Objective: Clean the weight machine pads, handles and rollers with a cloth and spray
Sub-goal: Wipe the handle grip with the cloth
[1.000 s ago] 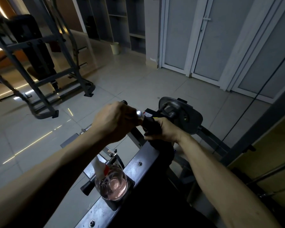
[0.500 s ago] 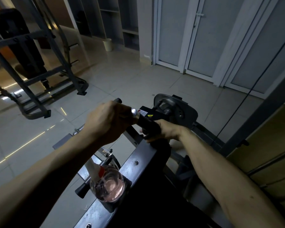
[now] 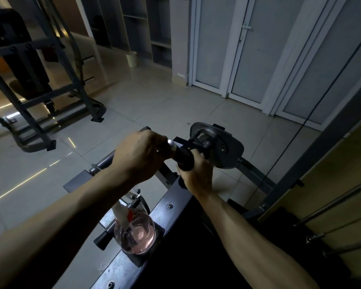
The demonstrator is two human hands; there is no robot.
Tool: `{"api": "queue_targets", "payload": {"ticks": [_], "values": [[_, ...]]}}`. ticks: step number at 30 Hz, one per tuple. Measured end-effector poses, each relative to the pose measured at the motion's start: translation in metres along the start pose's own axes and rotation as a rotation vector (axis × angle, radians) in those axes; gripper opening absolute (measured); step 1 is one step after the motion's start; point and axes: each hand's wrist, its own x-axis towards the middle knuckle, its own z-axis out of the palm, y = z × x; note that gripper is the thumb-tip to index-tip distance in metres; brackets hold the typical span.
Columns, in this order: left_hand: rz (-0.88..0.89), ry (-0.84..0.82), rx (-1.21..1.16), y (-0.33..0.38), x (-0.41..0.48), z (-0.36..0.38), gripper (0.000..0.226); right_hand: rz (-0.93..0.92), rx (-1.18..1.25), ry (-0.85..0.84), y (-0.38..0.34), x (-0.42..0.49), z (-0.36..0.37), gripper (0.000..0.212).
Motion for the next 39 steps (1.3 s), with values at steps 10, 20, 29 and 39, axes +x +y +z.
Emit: {"api": "queue_targets", "payload": {"ticks": [10, 20, 29, 39], "values": [[0.012, -0.029, 0.047, -0.005, 0.002, 0.001, 0.023, -0.014, -0.187, -0.219, 0.021, -0.034, -0.023, 0.069], [-0.017, 0.005, 0.07, -0.005, 0.003, 0.002, 0.02, 0.239, -0.221, -0.298, -0.02, -0.012, -0.04, 0.011], [-0.017, -0.052, 0.117, -0.007, 0.009, 0.003, 0.017, 0.077, 0.047, -0.026, -0.08, -0.017, -0.04, 0.032], [0.011, -0.208, -0.142, -0.021, 0.007, -0.008, 0.026, -0.042, 0.363, 0.021, -0.094, -0.049, -0.065, 0.062]]}}
